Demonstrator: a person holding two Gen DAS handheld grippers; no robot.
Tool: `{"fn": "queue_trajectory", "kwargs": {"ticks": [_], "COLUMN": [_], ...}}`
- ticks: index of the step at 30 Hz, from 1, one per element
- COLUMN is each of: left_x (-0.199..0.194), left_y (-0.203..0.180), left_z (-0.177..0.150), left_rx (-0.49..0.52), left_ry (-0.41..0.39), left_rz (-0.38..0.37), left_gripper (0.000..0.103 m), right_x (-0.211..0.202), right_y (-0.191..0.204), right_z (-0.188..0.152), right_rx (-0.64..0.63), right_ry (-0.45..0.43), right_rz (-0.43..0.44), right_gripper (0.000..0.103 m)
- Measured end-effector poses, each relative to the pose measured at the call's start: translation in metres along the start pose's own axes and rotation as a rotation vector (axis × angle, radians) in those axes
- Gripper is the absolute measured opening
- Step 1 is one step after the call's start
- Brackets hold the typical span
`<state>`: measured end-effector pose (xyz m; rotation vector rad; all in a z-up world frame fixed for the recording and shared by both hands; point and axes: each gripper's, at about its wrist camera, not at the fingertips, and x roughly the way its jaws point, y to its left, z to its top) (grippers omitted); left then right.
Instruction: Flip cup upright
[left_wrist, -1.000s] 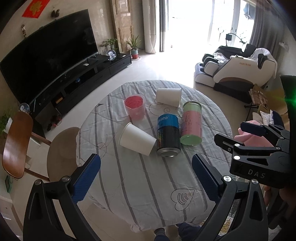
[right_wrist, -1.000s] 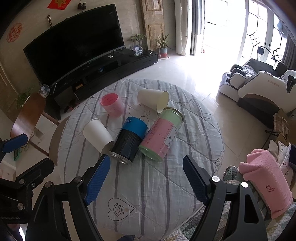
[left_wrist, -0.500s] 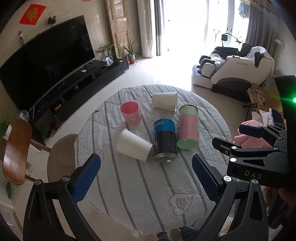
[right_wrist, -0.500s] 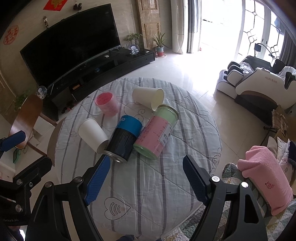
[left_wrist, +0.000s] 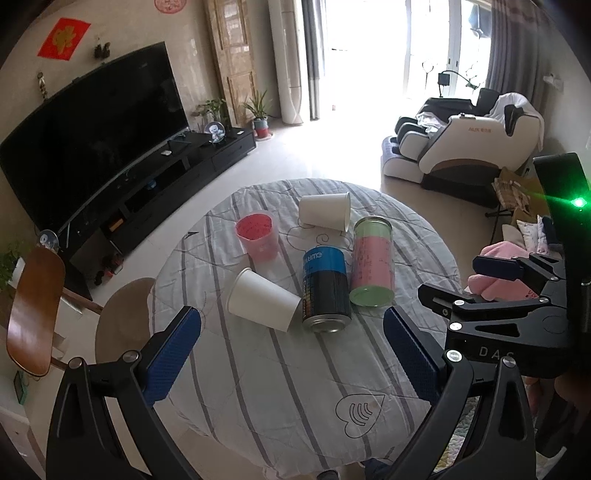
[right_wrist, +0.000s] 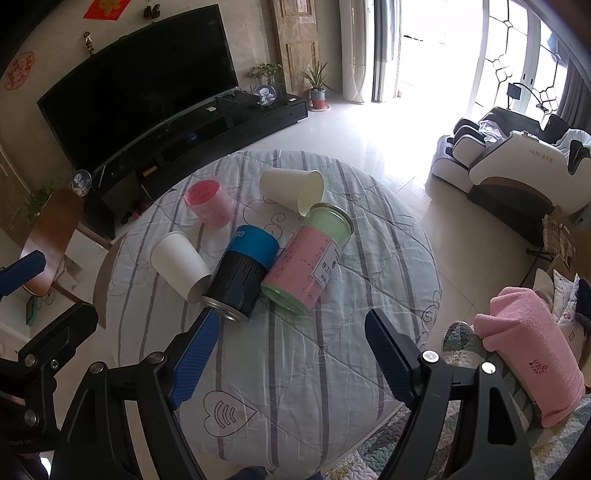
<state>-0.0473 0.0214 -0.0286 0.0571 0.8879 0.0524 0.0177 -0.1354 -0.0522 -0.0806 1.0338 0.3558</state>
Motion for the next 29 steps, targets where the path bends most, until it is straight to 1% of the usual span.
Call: {"fn": "queue_trajectory", "kwargs": {"ticks": [29], "left_x": [0.005], "left_y": [0.004], "left_z": [0.004], "left_rx": [0.032], "left_ry": [0.005], "left_rz": [-0.018], "left_gripper": [0.101], "right_x": [0.012], "right_y": [0.003], "right_z": [0.004], "right_rx": [-0.006], "right_ry": [0.010], "right_rz": [-0.004], "right_gripper": [0.082]}}
